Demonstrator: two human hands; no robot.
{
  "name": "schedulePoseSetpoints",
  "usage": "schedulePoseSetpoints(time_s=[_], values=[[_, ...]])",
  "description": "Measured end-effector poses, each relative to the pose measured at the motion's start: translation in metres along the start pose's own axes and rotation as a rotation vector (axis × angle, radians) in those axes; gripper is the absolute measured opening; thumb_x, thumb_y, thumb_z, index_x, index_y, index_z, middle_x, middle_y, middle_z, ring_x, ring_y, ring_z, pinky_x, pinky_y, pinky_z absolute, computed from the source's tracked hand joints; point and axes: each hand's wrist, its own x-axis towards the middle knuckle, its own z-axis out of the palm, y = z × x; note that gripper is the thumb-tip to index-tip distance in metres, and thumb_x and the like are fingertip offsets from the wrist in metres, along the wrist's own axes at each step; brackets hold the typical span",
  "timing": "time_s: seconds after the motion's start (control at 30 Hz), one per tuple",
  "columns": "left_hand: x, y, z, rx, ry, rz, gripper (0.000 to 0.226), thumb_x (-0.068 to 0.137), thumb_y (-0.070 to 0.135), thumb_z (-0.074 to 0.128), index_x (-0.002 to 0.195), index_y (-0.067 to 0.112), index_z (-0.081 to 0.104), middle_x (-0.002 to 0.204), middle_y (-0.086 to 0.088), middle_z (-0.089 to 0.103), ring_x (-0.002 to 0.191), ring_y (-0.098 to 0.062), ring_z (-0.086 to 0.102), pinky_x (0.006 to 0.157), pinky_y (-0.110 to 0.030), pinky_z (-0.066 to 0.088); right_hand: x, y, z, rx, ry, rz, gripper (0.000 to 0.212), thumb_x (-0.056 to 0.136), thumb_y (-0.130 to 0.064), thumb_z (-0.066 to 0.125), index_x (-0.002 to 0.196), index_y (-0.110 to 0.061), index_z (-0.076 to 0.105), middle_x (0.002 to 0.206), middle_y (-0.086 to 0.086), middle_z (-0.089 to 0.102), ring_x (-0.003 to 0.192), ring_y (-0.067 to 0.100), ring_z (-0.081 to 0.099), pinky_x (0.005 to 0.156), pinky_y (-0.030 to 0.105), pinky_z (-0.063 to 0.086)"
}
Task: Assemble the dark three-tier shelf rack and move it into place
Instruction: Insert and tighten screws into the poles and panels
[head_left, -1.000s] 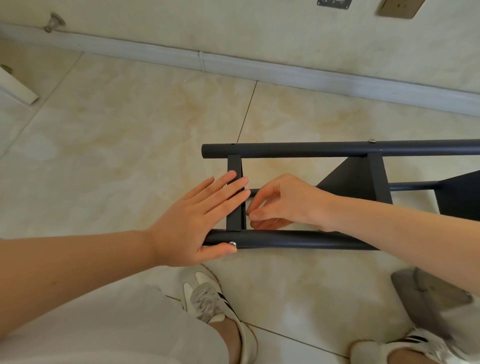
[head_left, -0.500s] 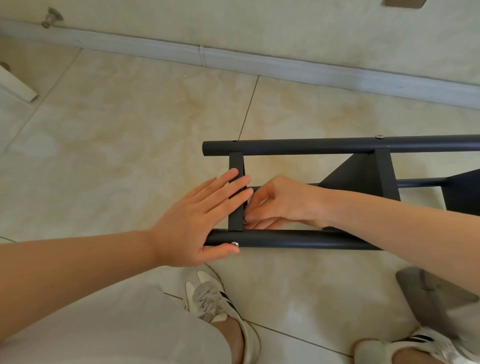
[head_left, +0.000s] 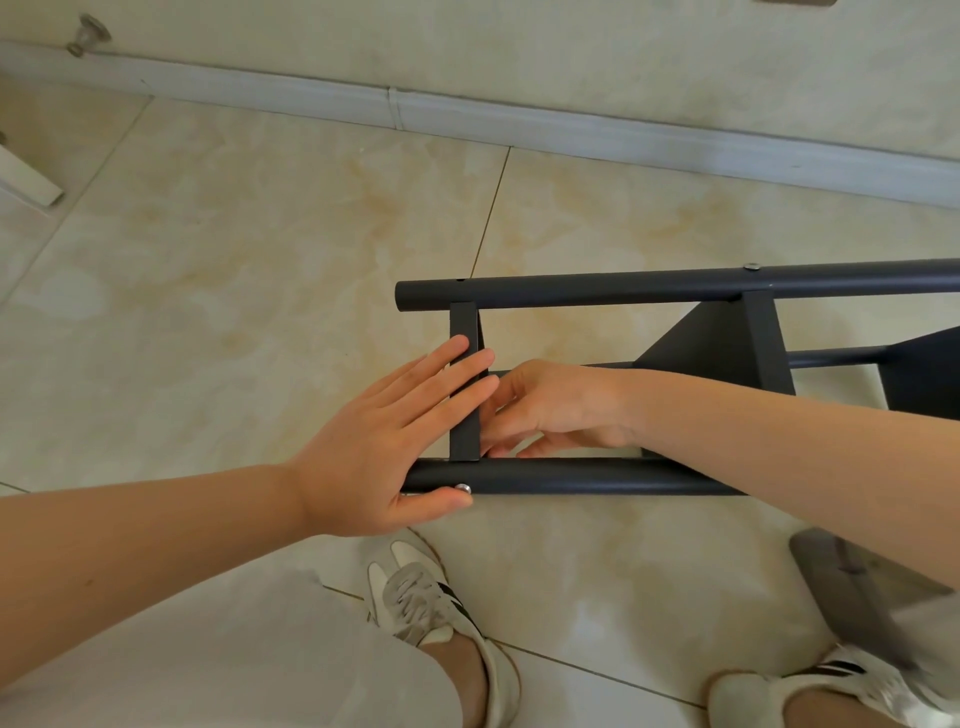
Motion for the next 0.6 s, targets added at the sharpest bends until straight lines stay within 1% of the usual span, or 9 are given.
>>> schedulePoseSetpoints(time_s=[0.03, 0.13, 0.23, 0.3, 0.37, 0.4, 0.43, 0.5, 0.6], values=[[0.000, 0.000, 0.000, 0.001, 0.001, 0.000, 0.080, 0.095, 0.054, 0.054, 0.156, 0.008, 0.029, 0.166, -0.007, 0.022, 0.156, -0.027, 0.011, 0.126, -0.034, 0.013, 0.001, -0.001, 0.000, 0.005, -0.010, 0.002, 0.020, 0.089, -0.012, 0.069, 0.074, -0.022, 0.077, 0.087, 0.003, 0.074, 0.084, 0.012, 0.069, 0.096, 0.033, 0.054], [0.000, 0.000, 0.000, -0.002, 0.004, 0.003, 0.079, 0.095, 0.054, 0.053, 0.155, 0.008, 0.030, 0.166, -0.007, 0.022, 0.156, -0.027, 0.011, 0.126, -0.034, 0.014, 0.003, 0.000, -0.004, 0.006, -0.073, 0.019, 0.014, 0.090, -0.012, 0.068, 0.080, -0.019, 0.076, 0.090, 0.001, 0.074, 0.084, 0.011, 0.068, 0.089, 0.028, 0.054], [0.000, 0.000, -0.001, -0.004, 0.001, 0.001, 0.079, 0.096, 0.054, 0.052, 0.155, 0.007, 0.030, 0.166, -0.008, 0.022, 0.156, -0.028, 0.012, 0.126, -0.033, 0.014, 0.002, 0.000, -0.008, 0.019, -0.134, 0.041, 0.018, 0.091, -0.014, 0.067, 0.078, -0.021, 0.077, 0.091, 0.000, 0.074, 0.088, 0.011, 0.067, 0.090, 0.027, 0.053], [0.000, 0.000, -0.001, -0.002, 0.001, 0.000, 0.079, 0.096, 0.054, 0.052, 0.155, 0.008, 0.030, 0.166, -0.008, 0.022, 0.156, -0.027, 0.012, 0.126, -0.033, 0.014, 0.002, 0.001, -0.010, 0.015, -0.147, 0.054, 0.017, 0.092, -0.017, 0.067, 0.079, -0.022, 0.077, 0.097, 0.000, 0.074, 0.090, 0.010, 0.067, 0.086, 0.025, 0.053], [0.000, 0.000, 0.000, -0.002, -0.001, 0.001, 0.079, 0.095, 0.054, 0.053, 0.155, 0.008, 0.030, 0.166, -0.008, 0.022, 0.156, -0.028, 0.012, 0.126, -0.033, 0.014, 0.004, 0.001, -0.010, 0.001, -0.133, 0.059, 0.017, 0.093, -0.017, 0.066, 0.079, -0.022, 0.077, 0.096, -0.001, 0.074, 0.088, 0.009, 0.067, 0.084, 0.025, 0.053], [0.000, 0.000, 0.000, -0.002, -0.002, 0.000, 0.079, 0.095, 0.053, 0.053, 0.155, 0.008, 0.030, 0.166, -0.008, 0.022, 0.156, -0.027, 0.012, 0.126, -0.033, 0.015, 0.005, 0.002, -0.011, -0.005, -0.129, 0.064, 0.012, 0.093, -0.017, 0.066, 0.087, -0.019, 0.077, 0.097, 0.000, 0.073, 0.088, 0.010, 0.067, 0.086, 0.026, 0.053], [0.000, 0.000, 0.000, -0.004, -0.002, -0.001, 0.079, 0.095, 0.053, 0.054, 0.155, 0.008, 0.030, 0.166, -0.008, 0.022, 0.156, -0.027, 0.011, 0.126, -0.033, 0.015, 0.006, 0.001, -0.010, -0.013, -0.128, 0.066, 0.011, 0.093, -0.016, 0.066, 0.098, -0.013, 0.075, 0.100, 0.002, 0.072, 0.090, 0.012, 0.066, 0.089, 0.028, 0.053], [0.000, 0.000, 0.000, -0.011, 0.000, -0.003, 0.079, 0.095, 0.053, 0.054, 0.155, 0.008, 0.030, 0.166, -0.008, 0.023, 0.156, -0.027, 0.011, 0.126, -0.033, 0.015, 0.008, -0.001, -0.010, -0.024, -0.138, 0.082, 0.027, 0.094, -0.015, 0.066, 0.117, -0.002, 0.066, 0.107, 0.005, 0.069, 0.094, 0.015, 0.064, 0.095, 0.033, 0.051], [0.000, 0.000, 0.000, -0.016, 0.006, 0.002, 0.078, 0.095, 0.052, 0.054, 0.155, 0.008, 0.030, 0.165, -0.009, 0.024, 0.156, -0.028, 0.012, 0.125, -0.033, 0.017, 0.009, -0.002, -0.010, -0.041, -0.174, 0.106, 0.037, 0.095, -0.014, 0.063, 0.126, 0.006, 0.057, 0.112, 0.009, 0.065, 0.100, 0.018, 0.061, 0.105, 0.041, 0.046]])
